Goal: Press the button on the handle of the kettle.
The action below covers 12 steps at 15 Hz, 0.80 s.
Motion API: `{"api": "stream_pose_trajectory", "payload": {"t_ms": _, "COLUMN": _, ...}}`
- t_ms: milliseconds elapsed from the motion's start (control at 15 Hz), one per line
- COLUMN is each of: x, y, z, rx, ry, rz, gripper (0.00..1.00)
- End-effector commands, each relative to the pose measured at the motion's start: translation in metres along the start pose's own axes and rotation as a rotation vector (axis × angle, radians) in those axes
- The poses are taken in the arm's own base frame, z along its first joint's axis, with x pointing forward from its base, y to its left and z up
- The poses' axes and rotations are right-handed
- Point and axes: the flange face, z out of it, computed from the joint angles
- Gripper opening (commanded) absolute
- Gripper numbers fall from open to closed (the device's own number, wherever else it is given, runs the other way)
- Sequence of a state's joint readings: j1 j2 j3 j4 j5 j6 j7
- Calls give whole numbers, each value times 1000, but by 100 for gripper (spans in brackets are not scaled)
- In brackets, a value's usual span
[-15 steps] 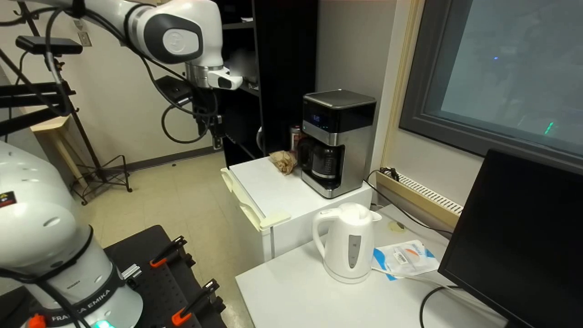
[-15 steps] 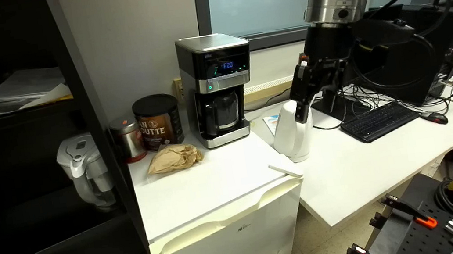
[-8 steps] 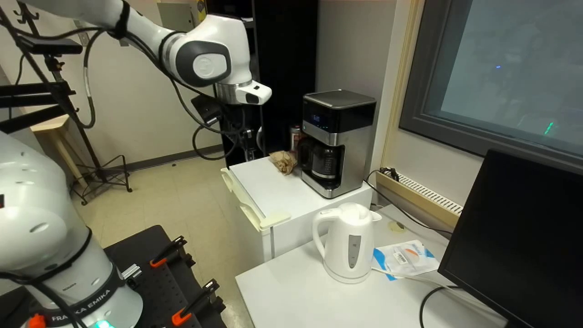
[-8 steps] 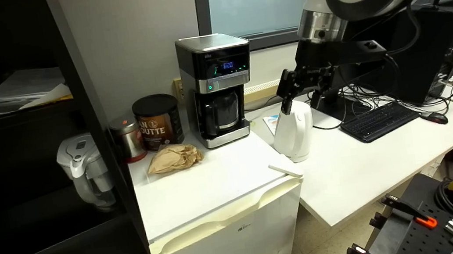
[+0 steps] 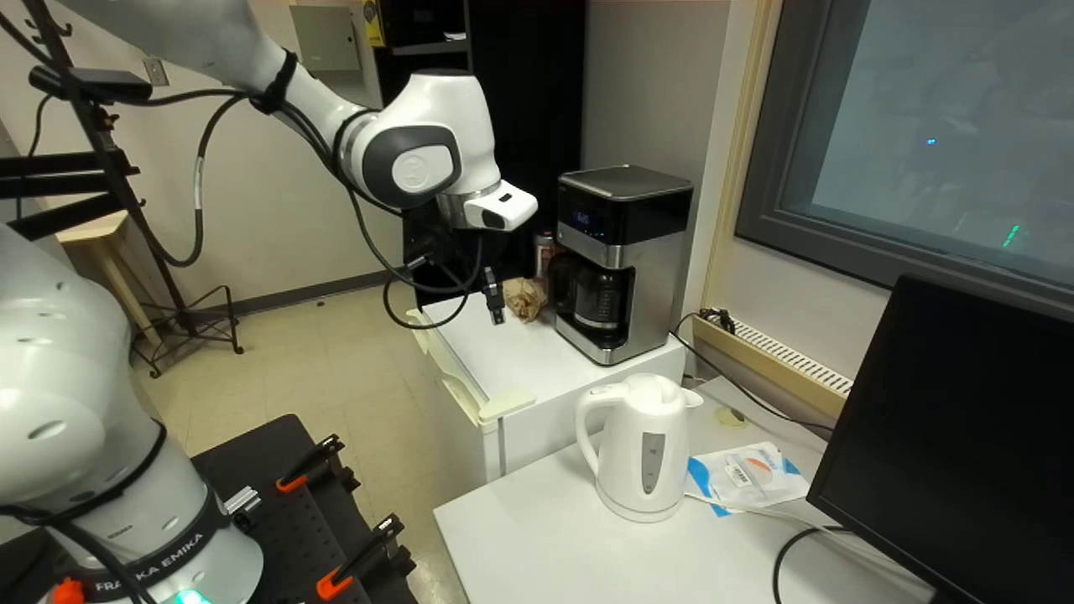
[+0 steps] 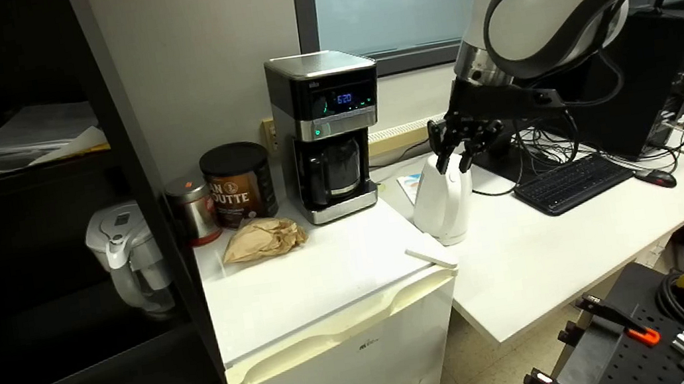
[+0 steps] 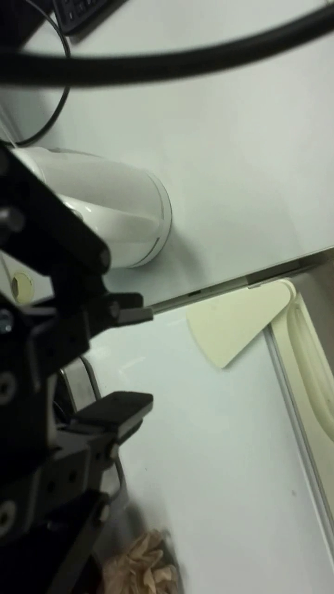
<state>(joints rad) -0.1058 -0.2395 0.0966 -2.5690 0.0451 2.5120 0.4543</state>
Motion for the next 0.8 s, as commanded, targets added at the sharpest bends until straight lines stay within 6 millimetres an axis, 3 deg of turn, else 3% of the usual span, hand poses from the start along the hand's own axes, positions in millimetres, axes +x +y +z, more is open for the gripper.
{"api": "stream_pose_trajectory", "payload": {"t_ms": 0, "x": 14, "y": 19, "z": 14, "rx": -29, "ry": 45, "rz": 119, "gripper": 13}}
{"api": "stream_pose_trajectory", "payload": {"t_ms": 133, "x": 22, "y": 31, "z": 22, "rx": -47, "ry": 54, "rz": 185, "gripper": 1}}
{"api": "stream_pose_trajectory", "payload": {"t_ms": 733, "x": 61, "y": 63, "z": 50, "rx": -120, "ry": 120, "rz": 439, "gripper": 1}}
